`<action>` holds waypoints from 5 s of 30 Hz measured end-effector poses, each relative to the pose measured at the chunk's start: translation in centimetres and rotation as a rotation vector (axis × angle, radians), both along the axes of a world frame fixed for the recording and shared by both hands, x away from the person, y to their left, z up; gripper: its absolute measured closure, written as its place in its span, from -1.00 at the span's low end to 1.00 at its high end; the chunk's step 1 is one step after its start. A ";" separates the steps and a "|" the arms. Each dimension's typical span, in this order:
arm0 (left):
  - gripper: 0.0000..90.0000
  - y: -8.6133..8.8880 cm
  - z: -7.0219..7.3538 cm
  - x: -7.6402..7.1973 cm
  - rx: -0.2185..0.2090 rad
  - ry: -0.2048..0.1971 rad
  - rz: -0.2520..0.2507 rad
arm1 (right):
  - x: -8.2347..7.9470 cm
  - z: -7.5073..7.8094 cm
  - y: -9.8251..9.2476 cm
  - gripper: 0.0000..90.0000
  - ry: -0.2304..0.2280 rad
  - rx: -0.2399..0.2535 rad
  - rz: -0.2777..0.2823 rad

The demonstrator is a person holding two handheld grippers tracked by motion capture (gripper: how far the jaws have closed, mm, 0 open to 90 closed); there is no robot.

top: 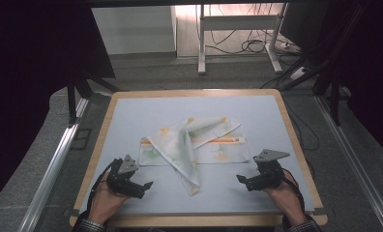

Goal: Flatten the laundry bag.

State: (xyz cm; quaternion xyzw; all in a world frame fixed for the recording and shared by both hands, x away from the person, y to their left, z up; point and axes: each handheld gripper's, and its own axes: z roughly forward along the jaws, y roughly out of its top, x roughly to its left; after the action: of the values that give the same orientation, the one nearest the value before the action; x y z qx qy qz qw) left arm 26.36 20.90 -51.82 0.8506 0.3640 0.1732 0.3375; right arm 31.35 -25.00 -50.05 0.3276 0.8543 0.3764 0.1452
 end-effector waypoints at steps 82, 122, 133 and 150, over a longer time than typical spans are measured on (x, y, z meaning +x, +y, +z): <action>0.98 -8.4 1.9 6.0 -0.121 -0.042 -0.257 | 0.6 -0.6 0.8 -0.94 0.037 -0.029 -0.053; 0.96 -2.0 4.3 6.8 -0.187 -0.113 -0.044 | 3.5 -0.7 1.4 0.96 0.153 -0.155 -0.099; 0.97 -0.2 5.4 6.5 -0.211 -0.151 0.019 | 0.3 -0.5 -1.0 0.96 0.206 -0.153 -0.046; 0.97 1.5 3.1 8.5 -0.177 -0.077 0.101 | 1.7 1.0 2.1 0.39 0.135 -0.031 0.036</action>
State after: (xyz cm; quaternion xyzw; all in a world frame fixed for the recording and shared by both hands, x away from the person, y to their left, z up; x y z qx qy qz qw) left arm 34.87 22.36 -48.73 0.7908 0.4070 0.1899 0.4157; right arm 33.09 -22.90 -49.03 0.3344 0.8738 0.3426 0.0854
